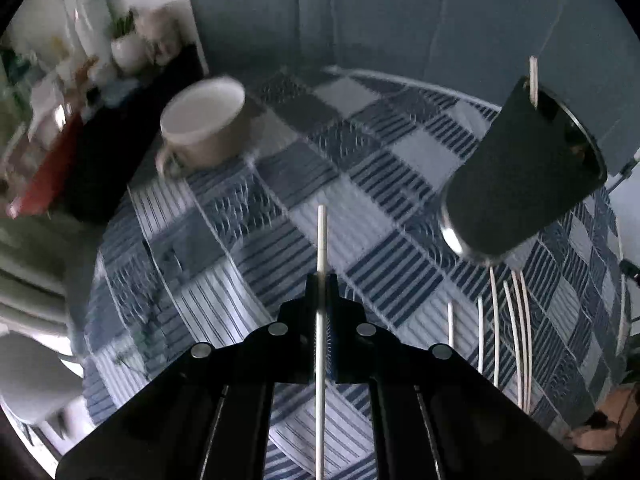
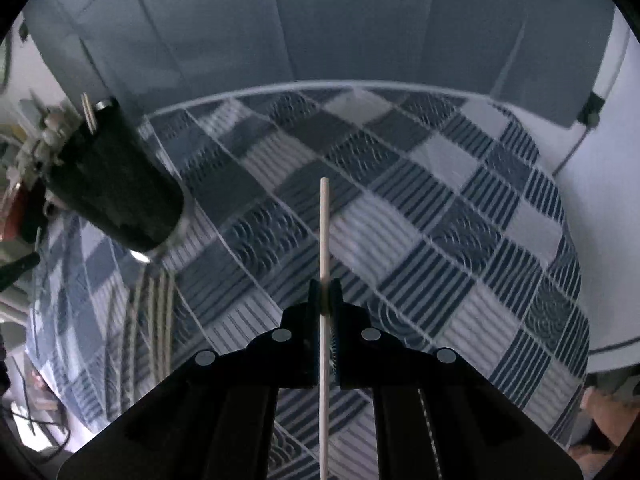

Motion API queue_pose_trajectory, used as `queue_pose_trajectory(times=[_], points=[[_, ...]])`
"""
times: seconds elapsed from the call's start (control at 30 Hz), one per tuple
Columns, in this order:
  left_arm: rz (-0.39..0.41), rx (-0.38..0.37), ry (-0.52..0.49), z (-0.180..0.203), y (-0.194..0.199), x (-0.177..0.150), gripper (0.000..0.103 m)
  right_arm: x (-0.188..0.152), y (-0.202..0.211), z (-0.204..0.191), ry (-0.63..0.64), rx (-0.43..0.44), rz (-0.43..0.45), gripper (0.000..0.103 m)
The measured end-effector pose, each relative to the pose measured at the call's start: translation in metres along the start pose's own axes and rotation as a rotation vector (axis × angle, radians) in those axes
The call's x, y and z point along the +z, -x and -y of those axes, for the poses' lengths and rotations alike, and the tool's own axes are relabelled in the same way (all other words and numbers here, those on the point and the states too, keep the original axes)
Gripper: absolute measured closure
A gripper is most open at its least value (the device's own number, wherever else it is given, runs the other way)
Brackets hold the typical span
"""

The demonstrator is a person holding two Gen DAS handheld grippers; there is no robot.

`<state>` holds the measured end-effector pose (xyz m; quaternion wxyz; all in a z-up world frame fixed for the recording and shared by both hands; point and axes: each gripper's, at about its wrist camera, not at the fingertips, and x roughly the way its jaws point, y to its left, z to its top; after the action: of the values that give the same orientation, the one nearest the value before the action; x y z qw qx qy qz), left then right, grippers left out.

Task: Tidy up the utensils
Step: 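Lift both held sticks and carry them toward the black holder, then lower both sticks into the black holder and open both tools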

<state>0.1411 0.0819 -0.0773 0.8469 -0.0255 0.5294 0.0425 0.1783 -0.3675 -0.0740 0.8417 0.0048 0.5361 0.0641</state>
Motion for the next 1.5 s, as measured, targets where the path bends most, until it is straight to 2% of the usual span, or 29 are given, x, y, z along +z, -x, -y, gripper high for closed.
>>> queue_pose_trajectory(times=[0.2, 0.43, 0.63, 0.93, 1.13, 1.3, 1.5], points=[[0.069, -0.066, -0.001, 0.016, 0.024, 0.039, 0.098, 0.036, 0.019, -0.020, 0.019, 0.041, 0.096, 0.099], [0.168, -0.095, -0.025, 0.046, 0.057, 0.088, 0.098, 0.082, 0.042, -0.055, 0.099, 0.050, 0.197, 0.098], [0.222, -0.137, -0.051, 0.073, 0.074, 0.119, 0.098, 0.117, 0.058, -0.084, 0.141, 0.101, 0.265, 0.098], [0.231, -0.224, -0.001, 0.103, 0.068, 0.155, 0.098, 0.150, 0.071, -0.122, 0.199, 0.160, 0.330, 0.098], [0.266, -0.282, -0.005, 0.120, 0.063, 0.168, 0.098, 0.163, 0.071, -0.146, 0.229, 0.257, 0.381, 0.098], [0.282, -0.297, 0.002, 0.125, 0.055, 0.175, 0.098, 0.171, 0.060, -0.162, 0.255, 0.279, 0.366, 0.098], [0.329, -0.364, 0.054, 0.122, 0.044, 0.182, 0.098, 0.176, 0.043, -0.167, 0.243, 0.335, 0.362, 0.098]])
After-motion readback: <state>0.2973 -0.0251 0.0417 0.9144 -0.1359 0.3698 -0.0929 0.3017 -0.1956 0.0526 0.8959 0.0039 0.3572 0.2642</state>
